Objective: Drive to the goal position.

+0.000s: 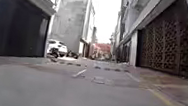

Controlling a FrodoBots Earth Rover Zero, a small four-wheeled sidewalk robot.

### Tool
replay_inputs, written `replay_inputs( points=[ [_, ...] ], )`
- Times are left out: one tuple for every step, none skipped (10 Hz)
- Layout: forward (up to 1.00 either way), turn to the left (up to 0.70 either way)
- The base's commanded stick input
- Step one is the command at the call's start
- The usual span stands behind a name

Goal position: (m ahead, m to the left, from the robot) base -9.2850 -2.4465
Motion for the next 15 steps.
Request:
replay_inputs(
  points=[
    [1.0, 0.0],
    [1.0, 0.0],
    [1.0, 0.0],
    [1.0, 0.0],
    [1.0, 0.0],
    [1.0, 0.0],
    [1.0, 0.0],
    [1.0, 0.0],
    [1.0, 0.0],
    [1.0, 0.0],
    [1.0, -0.01],
    [1.0, -0.2],
    [1.0, -0.33],
    [1.0, -0.4],
    [1.0, -0.4]
  ],
)
